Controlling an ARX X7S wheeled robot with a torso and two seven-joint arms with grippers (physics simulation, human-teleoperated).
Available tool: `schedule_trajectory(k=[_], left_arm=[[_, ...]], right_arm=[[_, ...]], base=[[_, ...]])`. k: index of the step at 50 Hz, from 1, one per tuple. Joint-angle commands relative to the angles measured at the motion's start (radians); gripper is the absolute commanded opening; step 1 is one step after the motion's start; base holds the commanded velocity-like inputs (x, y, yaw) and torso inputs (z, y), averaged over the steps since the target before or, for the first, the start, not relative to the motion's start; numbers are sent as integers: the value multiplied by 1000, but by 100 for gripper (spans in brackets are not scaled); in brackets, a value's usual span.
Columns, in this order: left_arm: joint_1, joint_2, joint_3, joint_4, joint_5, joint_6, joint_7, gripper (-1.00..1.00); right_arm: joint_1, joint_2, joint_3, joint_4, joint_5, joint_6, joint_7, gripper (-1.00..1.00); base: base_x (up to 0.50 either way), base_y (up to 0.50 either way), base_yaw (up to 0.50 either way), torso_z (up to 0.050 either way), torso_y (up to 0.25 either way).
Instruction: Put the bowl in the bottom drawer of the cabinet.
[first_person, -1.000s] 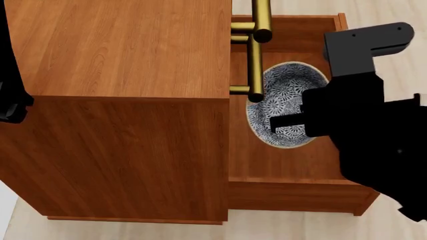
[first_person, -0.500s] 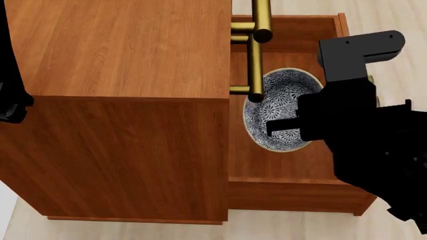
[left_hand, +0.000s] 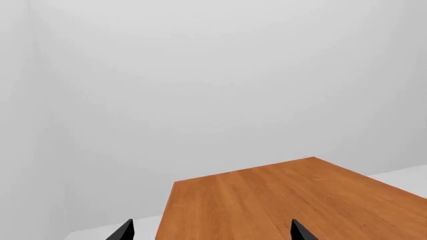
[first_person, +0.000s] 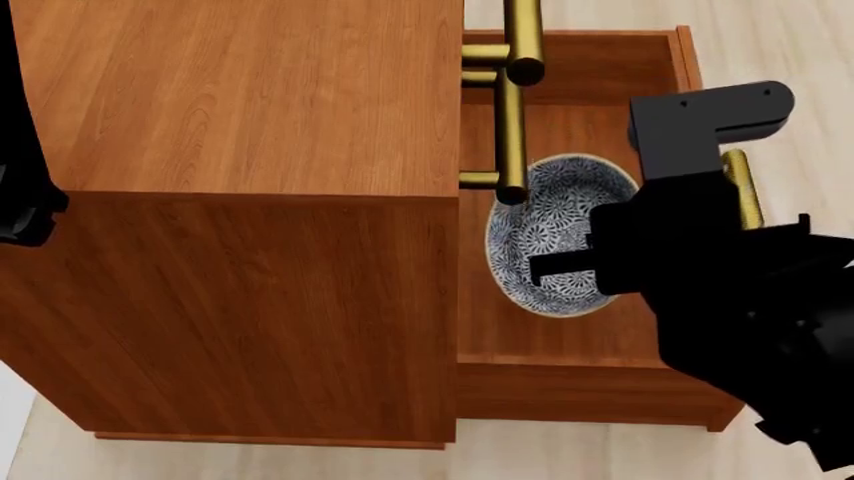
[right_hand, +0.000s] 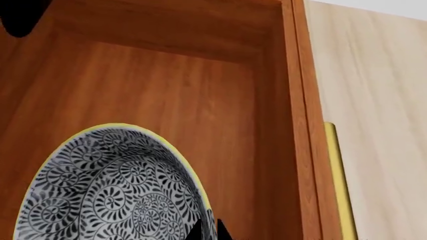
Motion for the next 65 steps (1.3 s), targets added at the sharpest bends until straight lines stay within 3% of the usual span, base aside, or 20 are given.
schedule_trajectory(k=[1, 30, 31, 65], left_arm=[[3, 0, 4, -8, -3, -1, 10, 100], [1, 0, 14, -12, 0, 3, 9, 100], [1, 0, 14, -11, 0, 3, 8, 100], [-6, 5, 22, -14, 0, 9, 4, 100]], right_arm=[[-3, -11, -7, 24, -29, -19, -19, -100], [-18, -25, -21, 71, -49, -47, -53, -100], [-15, -23, -20, 70, -48, -43, -50, 100], [16, 43, 1, -26, -5, 40, 22, 100]], base=[[0, 0, 0, 0, 0], [2, 0, 0, 0, -3], [0, 0, 0, 0, 0], [2, -2, -3, 0, -2]])
